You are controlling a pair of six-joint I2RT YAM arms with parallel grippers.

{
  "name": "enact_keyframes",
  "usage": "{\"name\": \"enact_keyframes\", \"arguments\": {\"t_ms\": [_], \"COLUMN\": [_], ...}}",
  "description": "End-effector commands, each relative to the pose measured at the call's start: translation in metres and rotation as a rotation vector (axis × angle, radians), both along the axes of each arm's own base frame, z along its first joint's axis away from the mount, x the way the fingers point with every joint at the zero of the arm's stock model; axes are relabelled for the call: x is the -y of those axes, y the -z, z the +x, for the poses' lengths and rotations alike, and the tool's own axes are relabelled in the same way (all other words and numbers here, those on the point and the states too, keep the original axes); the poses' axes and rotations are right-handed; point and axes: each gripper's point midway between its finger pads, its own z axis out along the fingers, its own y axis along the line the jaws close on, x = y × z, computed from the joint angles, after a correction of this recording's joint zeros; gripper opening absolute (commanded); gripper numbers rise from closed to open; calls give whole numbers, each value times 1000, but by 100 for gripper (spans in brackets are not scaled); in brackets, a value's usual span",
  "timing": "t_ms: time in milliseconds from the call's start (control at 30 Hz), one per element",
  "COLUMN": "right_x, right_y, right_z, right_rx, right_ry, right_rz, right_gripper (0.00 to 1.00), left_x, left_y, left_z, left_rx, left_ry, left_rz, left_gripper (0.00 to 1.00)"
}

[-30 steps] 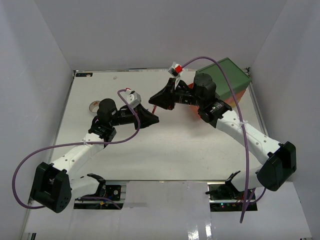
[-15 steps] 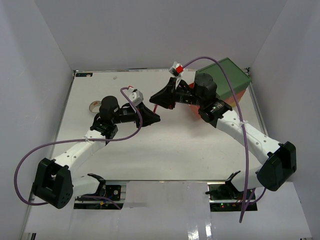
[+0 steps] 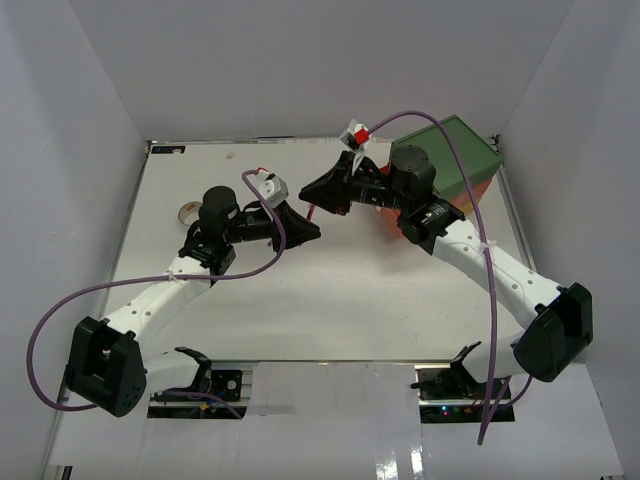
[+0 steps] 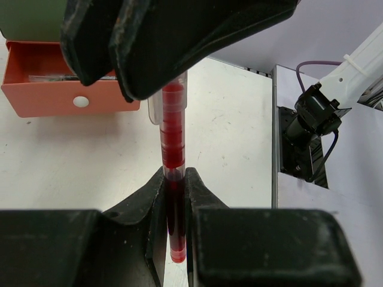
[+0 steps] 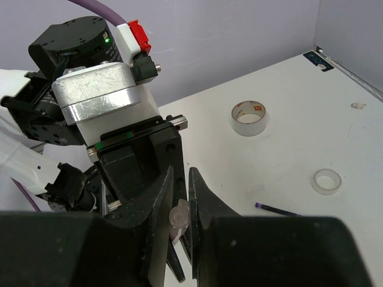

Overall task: Sort the stationery into containers
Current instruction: Close the pen cap on the pen.

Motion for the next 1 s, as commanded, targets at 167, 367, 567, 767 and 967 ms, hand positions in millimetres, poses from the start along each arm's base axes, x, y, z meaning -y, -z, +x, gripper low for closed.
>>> {"name": "enact_keyframes", "arguments": {"t_ms": [167,367,567,767,967], "right_x": [13,15,18,19,20], "right_y": [162,171,186,196,199], "right_z": [-36,-37,-43,-44,-44], "right_rx": [-393,-408,-434,-451,-455], "right_ry": [-62,-68,-84,-93,-96], "right_rz": [-391,-415,-449,-467,-474], "right_gripper": [8,8,8,8,8], "left_x": [-8,-8,-9,-9,-11], "left_y": [-169,-174,-180,-188,-186], "left_z": [-27,-25,-25,-26,-25], "left_rx": [561,567,579,596,596], "left_ry": [3,-11,-13,-17,-24], "left_rz": [-266,-264,-273,-277,-273], "left_gripper": [0,0,0,0,0]}}
